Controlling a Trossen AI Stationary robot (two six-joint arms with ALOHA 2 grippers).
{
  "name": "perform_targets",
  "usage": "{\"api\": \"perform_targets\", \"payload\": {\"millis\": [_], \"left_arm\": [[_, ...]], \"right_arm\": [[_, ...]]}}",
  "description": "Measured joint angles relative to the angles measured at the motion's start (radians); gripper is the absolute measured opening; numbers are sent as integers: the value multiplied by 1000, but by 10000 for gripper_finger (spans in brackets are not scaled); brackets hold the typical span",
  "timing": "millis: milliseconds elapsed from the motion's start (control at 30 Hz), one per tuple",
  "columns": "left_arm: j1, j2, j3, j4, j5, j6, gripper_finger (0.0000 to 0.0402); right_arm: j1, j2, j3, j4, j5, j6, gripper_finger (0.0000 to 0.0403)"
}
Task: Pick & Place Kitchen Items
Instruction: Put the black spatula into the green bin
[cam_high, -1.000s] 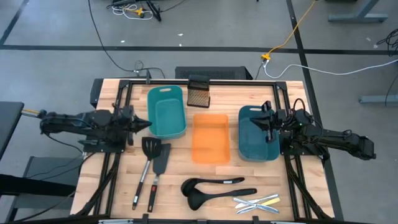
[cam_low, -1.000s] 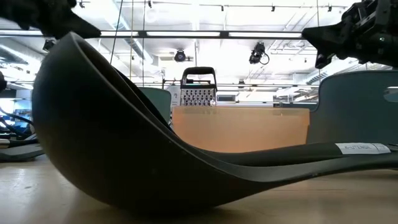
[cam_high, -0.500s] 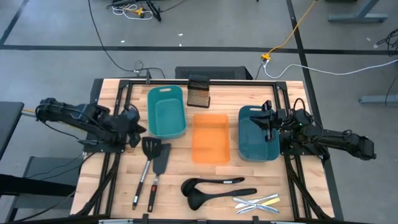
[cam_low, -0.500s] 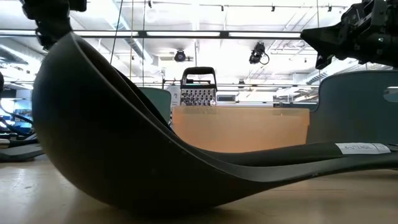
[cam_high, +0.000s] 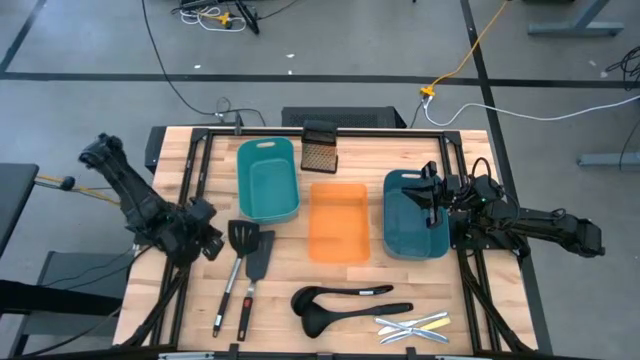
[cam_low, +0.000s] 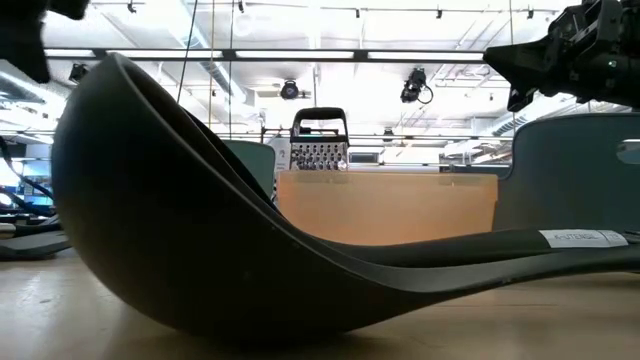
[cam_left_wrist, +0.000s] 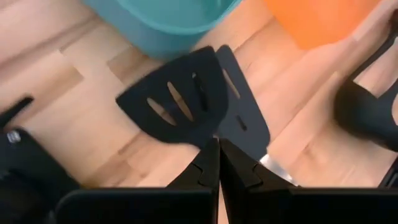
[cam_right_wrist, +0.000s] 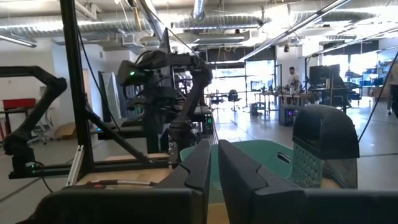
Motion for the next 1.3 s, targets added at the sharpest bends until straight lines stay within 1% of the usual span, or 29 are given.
{"api": "perform_targets", "payload": {"millis": [100,233,300,367,433,500,667,733,833,967,1067,1300], "left_arm": [[-52,57,0,3,6,-96,5],[-76,147,0,9,51,-181,5],[-75,197,0,13,68,-205,11],[-75,241,0,15,101,-207,26],[-75,285,0,31,128,-210,49],[-75,320,0,65,131,-220,81],[-65,386,0,162,135,-224,178],[-57,408,0,179,161,-228,212],[-43,442,0,187,212,-227,244],[-38,467,0,212,235,-241,255],[-38,488,0,269,246,-233,256],[-39,557,0,343,252,-207,256]], "right_arm": [[0,0,0,-1,0,2,44],[0,0,0,-2,0,2,44],[0,0,0,-2,0,2,44],[0,0,0,-3,0,2,44],[0,0,0,-4,0,2,44],[0,0,0,-9,0,2,44],[0,0,0,-10,0,2,44],[0,0,0,-9,0,2,44],[0,0,0,-9,0,2,44],[0,0,0,-14,0,2,44],[0,0,0,-27,1,2,44],[0,0,0,-29,1,2,44]]}}
